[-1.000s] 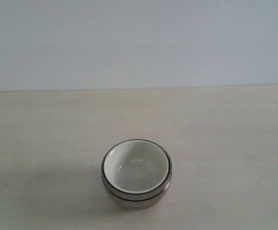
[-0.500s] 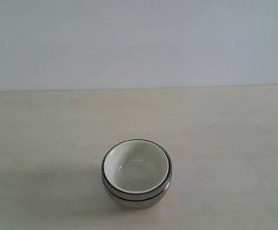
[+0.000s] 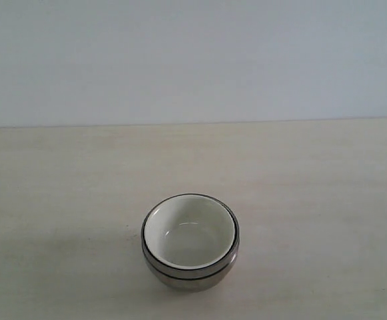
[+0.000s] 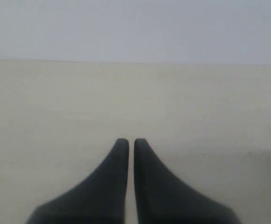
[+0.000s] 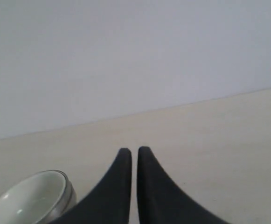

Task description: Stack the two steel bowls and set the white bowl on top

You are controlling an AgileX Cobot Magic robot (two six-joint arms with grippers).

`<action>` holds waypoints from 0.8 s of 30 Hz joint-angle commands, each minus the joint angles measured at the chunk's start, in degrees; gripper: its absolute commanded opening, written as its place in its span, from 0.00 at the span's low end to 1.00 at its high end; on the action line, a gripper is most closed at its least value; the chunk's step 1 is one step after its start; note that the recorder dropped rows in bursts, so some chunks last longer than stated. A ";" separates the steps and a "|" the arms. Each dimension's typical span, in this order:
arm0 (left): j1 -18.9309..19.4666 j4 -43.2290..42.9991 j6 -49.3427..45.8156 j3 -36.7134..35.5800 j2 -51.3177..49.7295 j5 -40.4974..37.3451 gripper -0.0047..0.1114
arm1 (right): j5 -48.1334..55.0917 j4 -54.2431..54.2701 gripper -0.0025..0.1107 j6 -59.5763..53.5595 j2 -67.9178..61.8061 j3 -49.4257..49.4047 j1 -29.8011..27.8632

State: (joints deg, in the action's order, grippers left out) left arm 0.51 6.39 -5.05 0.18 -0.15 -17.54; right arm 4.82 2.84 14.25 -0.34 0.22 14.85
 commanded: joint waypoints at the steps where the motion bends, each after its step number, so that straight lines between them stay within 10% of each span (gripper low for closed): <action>1: 0.06 -0.21 0.56 -0.18 0.15 -0.06 0.07 | 4.07 -0.81 0.02 -5.45 0.34 -0.22 -3.48; 24: 0.06 -0.21 0.56 -0.18 0.15 -0.06 0.07 | 15.23 -2.16 0.02 -11.79 0.34 -0.22 -4.01</action>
State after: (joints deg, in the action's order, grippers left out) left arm 0.51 6.39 -5.05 0.18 -0.15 -17.54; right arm 20.18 1.15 2.51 -0.34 -0.02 11.37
